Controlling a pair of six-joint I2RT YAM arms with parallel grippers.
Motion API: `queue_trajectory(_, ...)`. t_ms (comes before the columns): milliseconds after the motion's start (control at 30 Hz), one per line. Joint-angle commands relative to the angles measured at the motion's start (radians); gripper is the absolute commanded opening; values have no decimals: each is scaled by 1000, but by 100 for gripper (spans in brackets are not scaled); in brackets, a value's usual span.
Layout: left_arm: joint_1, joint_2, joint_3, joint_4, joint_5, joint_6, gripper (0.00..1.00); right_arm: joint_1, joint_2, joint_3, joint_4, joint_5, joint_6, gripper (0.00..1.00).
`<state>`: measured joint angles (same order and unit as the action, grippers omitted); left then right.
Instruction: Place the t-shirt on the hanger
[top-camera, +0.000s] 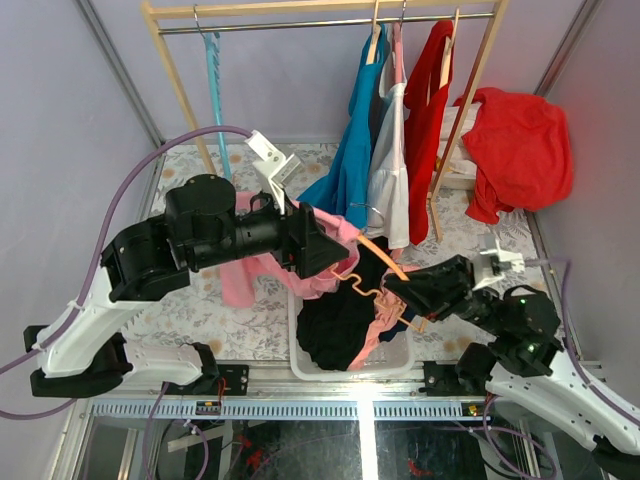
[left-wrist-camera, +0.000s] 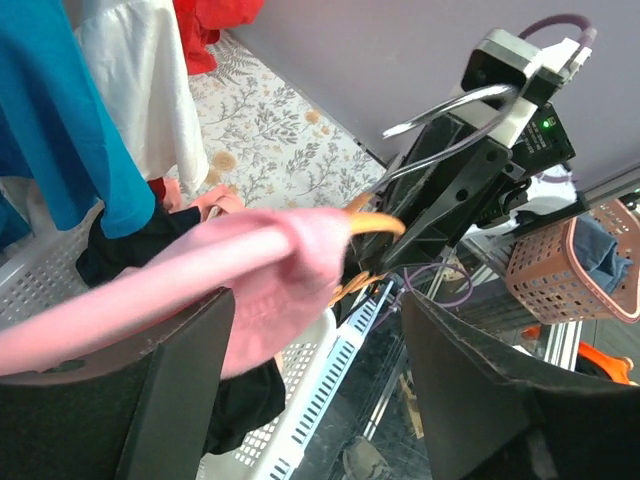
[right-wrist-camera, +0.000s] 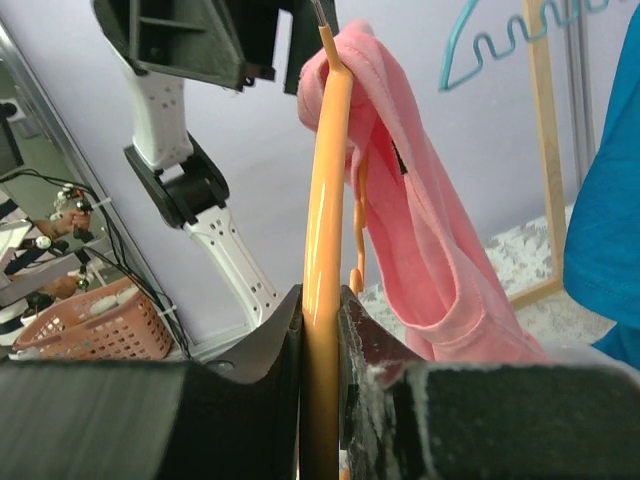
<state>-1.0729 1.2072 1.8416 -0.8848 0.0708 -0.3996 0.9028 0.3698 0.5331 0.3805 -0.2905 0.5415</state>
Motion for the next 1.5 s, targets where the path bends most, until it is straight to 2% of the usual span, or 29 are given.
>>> queue_trajectory(0,-6,-51,11,94,32,7,69,-3,-104,69,95,57,-52,0)
queue_trajectory(300,-7,-59,58,112,66,-4,71,-3,-226,73,-35,95,-76,0)
queue_trajectory(567,-7,-85,129,90,-14,10,72,-3,-298,164,-239,85,-112,0)
queue_trajectory(733,-7,-90,133,92,-67,30,73,-3,-315,257,-387,5,-107,0)
queue_trajectory(867,-7,-78,119,64,-86,46,74,-2,-328,269,-433,-55,-76,0)
queue_trajectory(1200,-7,-45,115,-36,41,95,76,-4,-286,234,-448,-142,-58,0)
queue_trajectory(1467,-10,-97,-1,-54,162,102,76,-3,-266,204,-423,-162,-49,0)
